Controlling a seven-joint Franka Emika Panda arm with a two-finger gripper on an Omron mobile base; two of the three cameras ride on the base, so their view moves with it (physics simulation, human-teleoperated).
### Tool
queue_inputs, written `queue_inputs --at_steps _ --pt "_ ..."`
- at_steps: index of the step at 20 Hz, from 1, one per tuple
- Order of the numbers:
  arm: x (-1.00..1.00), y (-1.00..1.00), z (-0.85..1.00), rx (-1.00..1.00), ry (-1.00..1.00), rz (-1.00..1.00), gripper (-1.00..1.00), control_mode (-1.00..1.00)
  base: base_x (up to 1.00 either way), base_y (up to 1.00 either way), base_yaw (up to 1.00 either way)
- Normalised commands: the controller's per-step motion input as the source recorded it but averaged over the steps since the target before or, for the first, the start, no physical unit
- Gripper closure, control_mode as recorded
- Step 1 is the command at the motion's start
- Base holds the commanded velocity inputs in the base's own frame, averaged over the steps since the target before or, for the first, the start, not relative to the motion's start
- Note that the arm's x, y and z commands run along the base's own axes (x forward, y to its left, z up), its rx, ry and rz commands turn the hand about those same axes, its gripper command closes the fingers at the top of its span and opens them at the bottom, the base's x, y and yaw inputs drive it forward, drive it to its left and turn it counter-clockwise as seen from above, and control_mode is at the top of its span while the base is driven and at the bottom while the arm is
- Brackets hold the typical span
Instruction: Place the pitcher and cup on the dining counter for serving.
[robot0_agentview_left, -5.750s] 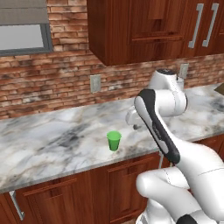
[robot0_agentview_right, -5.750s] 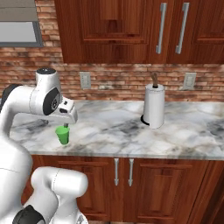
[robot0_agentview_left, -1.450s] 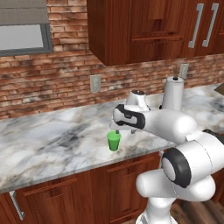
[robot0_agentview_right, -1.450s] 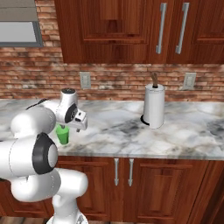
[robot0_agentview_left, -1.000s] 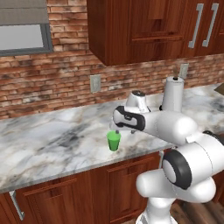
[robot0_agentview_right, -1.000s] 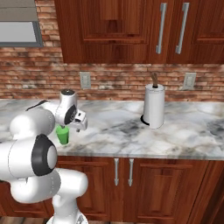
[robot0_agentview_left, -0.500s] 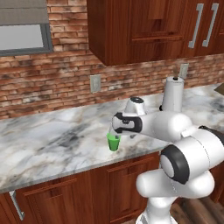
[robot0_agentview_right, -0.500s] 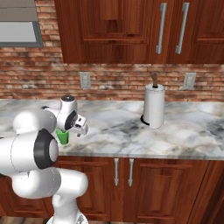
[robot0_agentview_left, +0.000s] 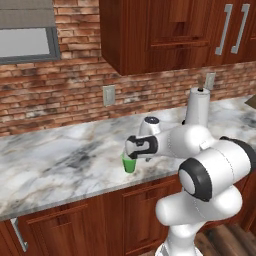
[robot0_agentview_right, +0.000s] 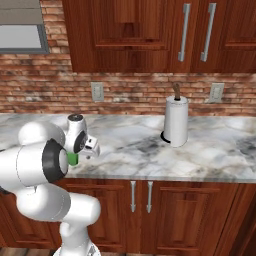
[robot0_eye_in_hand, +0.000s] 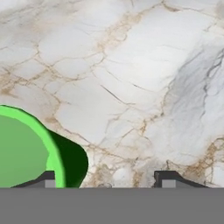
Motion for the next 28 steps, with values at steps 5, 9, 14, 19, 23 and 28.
queue_inputs --at_steps 5,9,14,19,23,28 --pt "0.0 0.01 0.0 0.0 0.01 0.0 1.0 -1.0 0.0 0.0 0.0" --pt "0.0 0.0 0.0 0.0 0.0 0.0 1.0 -1.0 0.0 0.0 0.0" --pt "0.0 0.0 0.0 0.0 0.0 0.0 1.0 -1.0 0.0 0.0 0.0" --pt "0.0 0.0 0.0 0.0 0.0 0.0 1.0 -1.0 0.0 0.0 0.0" --pt "-0.03 0.0 0.02 0.0 0.0 0.0 1.0 -1.0 0.0 0.0 0.0" --pt "-0.05 0.0 0.2 0.0 -0.06 0.0 1.0 -1.0 0.0 0.0 0.0"
